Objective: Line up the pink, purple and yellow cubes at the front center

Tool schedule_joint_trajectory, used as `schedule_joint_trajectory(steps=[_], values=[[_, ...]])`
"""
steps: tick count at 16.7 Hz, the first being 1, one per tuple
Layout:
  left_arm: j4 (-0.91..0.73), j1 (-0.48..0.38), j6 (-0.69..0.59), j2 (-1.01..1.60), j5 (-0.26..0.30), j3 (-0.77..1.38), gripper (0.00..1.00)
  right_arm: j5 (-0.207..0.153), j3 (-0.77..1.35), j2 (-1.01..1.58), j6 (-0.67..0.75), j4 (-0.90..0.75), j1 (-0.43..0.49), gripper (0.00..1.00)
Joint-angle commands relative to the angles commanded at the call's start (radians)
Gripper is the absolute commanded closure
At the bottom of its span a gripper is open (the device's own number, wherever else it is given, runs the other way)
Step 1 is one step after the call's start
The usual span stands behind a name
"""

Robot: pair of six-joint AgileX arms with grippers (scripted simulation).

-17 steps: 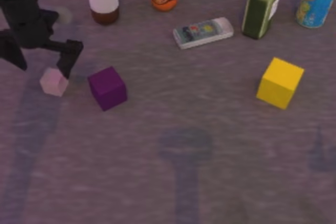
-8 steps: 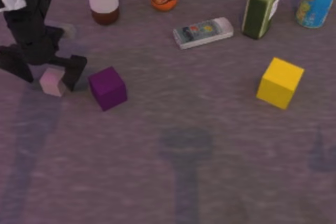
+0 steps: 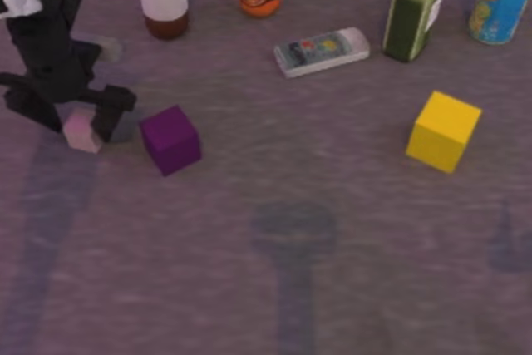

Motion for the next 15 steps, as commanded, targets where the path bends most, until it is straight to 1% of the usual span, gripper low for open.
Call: schedule_joint_trajectory(steps=[5, 6, 15], values=[[0.0, 0.0, 0.0, 0.0, 0.0, 0.0, 0.98, 0.0, 0.0, 0.0, 0.0, 0.0, 0.0, 0.0], [0.0, 0.0, 0.0, 0.0, 0.0, 0.0, 1.0, 0.0, 0.0, 0.0, 0.0, 0.0, 0.0, 0.0], [-0.013, 0.001, -0.003, -0.033, 0.006, 0.013, 1.0, 0.0, 0.0, 0.0, 0.0, 0.0, 0.0, 0.0]])
